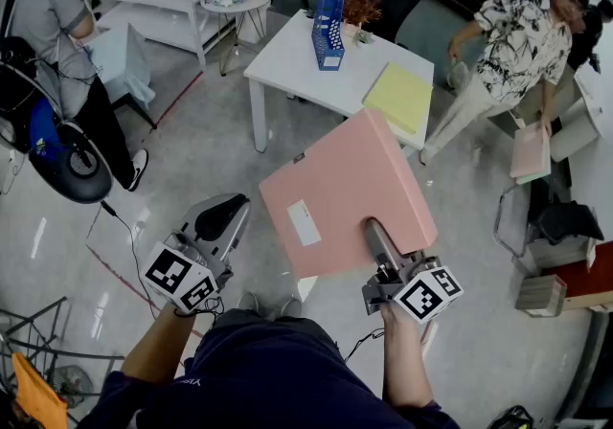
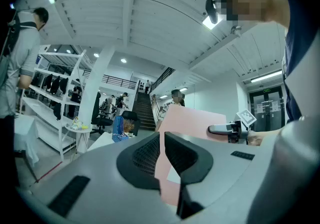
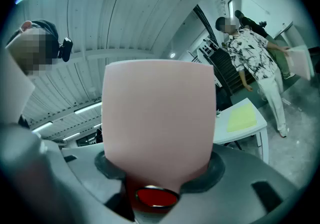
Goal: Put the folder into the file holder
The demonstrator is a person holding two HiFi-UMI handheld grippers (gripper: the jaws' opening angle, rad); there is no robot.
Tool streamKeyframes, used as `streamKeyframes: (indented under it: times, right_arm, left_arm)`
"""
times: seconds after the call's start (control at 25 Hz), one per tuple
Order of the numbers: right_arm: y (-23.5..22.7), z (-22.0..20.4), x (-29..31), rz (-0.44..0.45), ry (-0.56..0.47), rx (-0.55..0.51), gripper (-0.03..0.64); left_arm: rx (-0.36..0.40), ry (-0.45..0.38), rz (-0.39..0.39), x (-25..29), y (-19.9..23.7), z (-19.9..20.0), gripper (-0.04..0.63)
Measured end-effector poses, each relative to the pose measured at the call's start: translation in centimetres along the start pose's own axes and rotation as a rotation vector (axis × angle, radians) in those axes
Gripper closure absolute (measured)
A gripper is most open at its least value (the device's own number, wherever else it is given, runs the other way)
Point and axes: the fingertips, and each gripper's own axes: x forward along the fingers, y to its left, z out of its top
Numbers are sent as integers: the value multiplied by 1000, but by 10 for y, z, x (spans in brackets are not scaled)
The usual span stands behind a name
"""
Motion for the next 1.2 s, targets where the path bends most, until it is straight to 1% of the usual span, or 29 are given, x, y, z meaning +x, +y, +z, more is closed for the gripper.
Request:
streamKeyframes:
  times: [0.24,0.76,1.0,1.2]
  right_arm:
    - [-1,0,0,2,13,-17,353]
    - [-16,3,-5,-19,2,15,351]
    - [-29,2,-4,-23,-3,20,353]
    - [-41,4,-9,-12,9,28,353]
  left_arm:
    - [1,1,-2,2,-3,0,543]
    - [1,10,-10,9,-13,-4,543]
    - [-10,13,-2,15,-13,-11,543]
    - [-16,17,8,27,-23,-18,543]
